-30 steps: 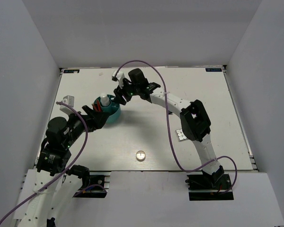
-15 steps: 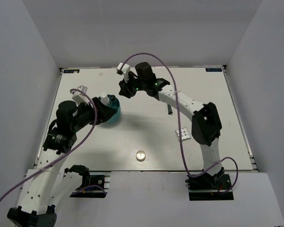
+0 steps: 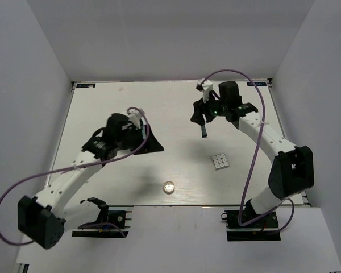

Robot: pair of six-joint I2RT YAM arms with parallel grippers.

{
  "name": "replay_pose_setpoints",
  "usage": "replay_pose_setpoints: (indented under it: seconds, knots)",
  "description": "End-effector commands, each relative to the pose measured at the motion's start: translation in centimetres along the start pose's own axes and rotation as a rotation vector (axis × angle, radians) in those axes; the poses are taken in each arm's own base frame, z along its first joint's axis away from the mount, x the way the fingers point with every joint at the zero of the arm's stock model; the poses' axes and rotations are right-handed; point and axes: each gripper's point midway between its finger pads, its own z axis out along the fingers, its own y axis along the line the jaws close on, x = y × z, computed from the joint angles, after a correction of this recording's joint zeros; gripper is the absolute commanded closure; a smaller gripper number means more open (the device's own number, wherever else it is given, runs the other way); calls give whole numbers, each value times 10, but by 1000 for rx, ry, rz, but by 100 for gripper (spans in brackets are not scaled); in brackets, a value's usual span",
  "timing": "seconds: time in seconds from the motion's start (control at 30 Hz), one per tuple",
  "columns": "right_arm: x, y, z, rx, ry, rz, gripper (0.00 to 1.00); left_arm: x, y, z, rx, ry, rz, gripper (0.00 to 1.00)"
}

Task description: Organize the makeup

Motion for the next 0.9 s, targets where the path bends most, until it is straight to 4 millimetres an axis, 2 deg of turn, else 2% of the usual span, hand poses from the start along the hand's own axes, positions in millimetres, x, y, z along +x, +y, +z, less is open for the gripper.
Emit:
replay_pose_setpoints:
  seconds: [0.0,0.03,0.07,0.1,0.13,0.2,0.23,0.27,0.37,0.43,0.47,0.6,0.7,0.87]
  knots:
    - [17,13,-31,-45,11,31,30,33,-6,35,-58,150,80,26]
    - [22,13,-35,-40,17,39,29,36,-3,34,-68,164,82,26]
    - [20,12,-45,-32,4,35,28,48,-6,49,-105,212,120,23]
    - [24,12,-50,-28,4,38,27,59,-2,52,-148,257,134,22]
    - [38,13,-53,-27,32,66,25,67,-1,56,-171,282,155,21]
    - [45,11,-64,-14,39,81,25,84,1,63,-232,325,202,15]
    - [58,11,-67,-14,70,112,25,90,2,66,-251,335,205,14]
    - [63,8,-72,-9,75,132,26,96,2,68,-273,336,229,12]
    - [86,13,-79,-37,124,205,32,113,8,74,-316,349,238,8]
    - [95,16,-82,-56,137,242,42,128,12,83,-350,365,255,7]
    - [101,16,-84,-56,141,256,43,131,17,86,-392,359,268,7]
    - [106,17,-89,-48,134,261,45,138,16,104,-526,333,310,7]
    - [106,11,-92,-16,132,247,39,137,18,113,-608,320,331,7]
    - [110,3,-95,28,137,245,35,129,14,116,-649,287,335,7]
